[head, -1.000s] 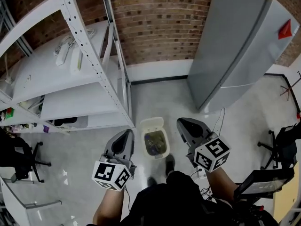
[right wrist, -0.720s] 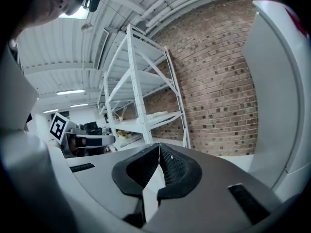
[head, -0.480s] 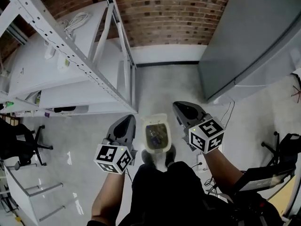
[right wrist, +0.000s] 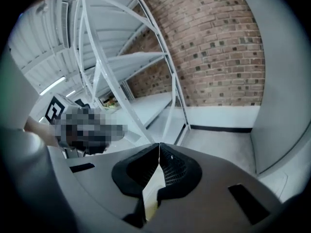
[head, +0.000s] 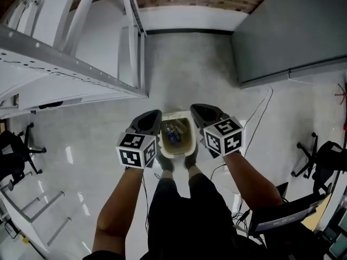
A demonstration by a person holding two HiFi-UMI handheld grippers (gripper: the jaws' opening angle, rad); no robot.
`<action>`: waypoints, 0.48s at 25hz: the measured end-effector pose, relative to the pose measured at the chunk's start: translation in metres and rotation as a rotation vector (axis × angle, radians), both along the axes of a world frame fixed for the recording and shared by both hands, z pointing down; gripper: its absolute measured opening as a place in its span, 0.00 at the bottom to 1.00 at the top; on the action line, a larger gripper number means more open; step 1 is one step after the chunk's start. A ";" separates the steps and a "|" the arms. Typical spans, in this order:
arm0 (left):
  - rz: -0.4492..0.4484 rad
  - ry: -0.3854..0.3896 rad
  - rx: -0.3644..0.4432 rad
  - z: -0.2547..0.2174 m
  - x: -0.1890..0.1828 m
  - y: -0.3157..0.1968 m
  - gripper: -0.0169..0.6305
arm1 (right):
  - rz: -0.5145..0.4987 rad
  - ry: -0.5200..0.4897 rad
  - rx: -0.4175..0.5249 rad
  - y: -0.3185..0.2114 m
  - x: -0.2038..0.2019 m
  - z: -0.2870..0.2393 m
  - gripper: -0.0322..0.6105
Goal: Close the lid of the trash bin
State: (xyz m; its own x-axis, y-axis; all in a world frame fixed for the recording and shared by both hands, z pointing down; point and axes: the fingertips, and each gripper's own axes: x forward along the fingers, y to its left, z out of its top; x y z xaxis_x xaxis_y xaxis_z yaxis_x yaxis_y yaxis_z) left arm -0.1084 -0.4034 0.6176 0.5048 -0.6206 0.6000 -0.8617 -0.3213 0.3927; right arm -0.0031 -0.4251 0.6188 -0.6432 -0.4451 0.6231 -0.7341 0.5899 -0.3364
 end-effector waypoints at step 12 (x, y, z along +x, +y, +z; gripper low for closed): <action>0.032 -0.052 -0.176 0.123 0.008 -0.011 0.02 | 0.038 0.088 -0.176 0.000 0.005 0.125 0.06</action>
